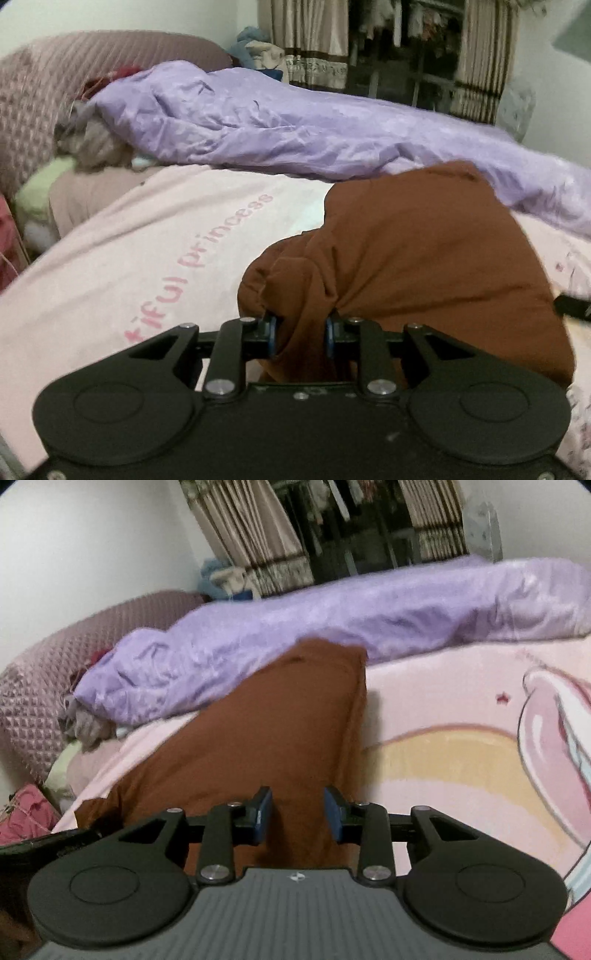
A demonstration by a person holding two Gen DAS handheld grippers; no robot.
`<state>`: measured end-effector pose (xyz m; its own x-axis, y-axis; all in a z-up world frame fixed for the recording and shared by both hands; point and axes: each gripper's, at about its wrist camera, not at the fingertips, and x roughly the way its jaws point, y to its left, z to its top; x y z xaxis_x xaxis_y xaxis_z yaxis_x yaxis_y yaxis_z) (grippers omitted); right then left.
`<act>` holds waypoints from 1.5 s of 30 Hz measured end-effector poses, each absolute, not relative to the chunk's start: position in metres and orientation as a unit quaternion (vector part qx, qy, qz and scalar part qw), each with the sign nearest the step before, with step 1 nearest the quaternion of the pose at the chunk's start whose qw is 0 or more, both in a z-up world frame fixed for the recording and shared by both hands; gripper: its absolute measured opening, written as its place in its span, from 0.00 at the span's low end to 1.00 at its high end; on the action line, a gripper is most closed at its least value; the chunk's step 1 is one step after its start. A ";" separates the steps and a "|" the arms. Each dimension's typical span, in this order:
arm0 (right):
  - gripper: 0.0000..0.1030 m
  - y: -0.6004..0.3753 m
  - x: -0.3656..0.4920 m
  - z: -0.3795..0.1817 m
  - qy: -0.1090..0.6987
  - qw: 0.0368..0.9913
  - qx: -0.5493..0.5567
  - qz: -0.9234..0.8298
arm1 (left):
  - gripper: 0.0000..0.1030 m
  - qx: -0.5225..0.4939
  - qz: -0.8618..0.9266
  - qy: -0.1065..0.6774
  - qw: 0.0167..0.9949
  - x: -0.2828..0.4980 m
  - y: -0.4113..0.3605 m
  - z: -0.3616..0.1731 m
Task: Fold large clothes
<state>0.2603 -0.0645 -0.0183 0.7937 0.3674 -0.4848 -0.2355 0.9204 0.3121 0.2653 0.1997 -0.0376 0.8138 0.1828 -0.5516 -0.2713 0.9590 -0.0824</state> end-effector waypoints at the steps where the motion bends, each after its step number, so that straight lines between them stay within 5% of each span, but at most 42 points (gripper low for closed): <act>1: 0.37 -0.064 0.260 -0.019 0.278 0.939 0.121 0.165 | 0.23 -0.082 0.118 0.276 0.950 0.263 0.200 -0.033; 5: 0.39 -0.055 0.261 -0.020 0.276 0.936 0.121 0.184 | 0.28 -0.071 0.118 0.321 0.937 0.277 0.196 -0.053; 9: 0.43 -0.043 0.266 -0.040 0.291 0.937 0.099 0.168 | 0.53 -0.062 0.142 0.328 0.932 0.288 0.189 -0.078; 12: 0.42 -0.043 0.265 -0.036 0.292 0.938 0.094 0.163 | 0.58 -0.045 0.142 0.329 0.933 0.287 0.187 -0.071; 15: 0.39 -0.046 0.264 -0.025 0.290 0.939 0.097 0.159 | 0.89 -0.025 0.159 0.329 0.931 0.279 0.195 -0.054; 19: 0.38 -0.042 0.271 0.008 0.248 0.953 0.088 0.148 | 1.00 -0.024 0.163 0.284 0.945 0.277 0.204 -0.011; 26: 0.33 -0.022 0.335 0.014 0.259 0.954 0.108 0.105 | 1.00 -0.003 0.124 0.277 0.953 0.341 0.192 0.014; 33: 0.30 -0.014 0.368 -0.063 0.281 0.954 0.082 0.066 | 1.00 0.002 0.098 0.350 0.931 0.401 0.181 -0.052; 45: 0.31 -0.015 0.368 -0.049 0.286 0.952 0.079 0.074 | 1.00 -0.067 0.086 0.348 0.931 0.405 0.200 -0.059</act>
<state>0.3678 -0.0146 -0.0490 0.8253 0.1867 -0.5329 -0.0966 0.9765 0.1926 0.4050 0.2001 -0.0585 0.7432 0.1137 -0.6594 -0.2074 0.9761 -0.0655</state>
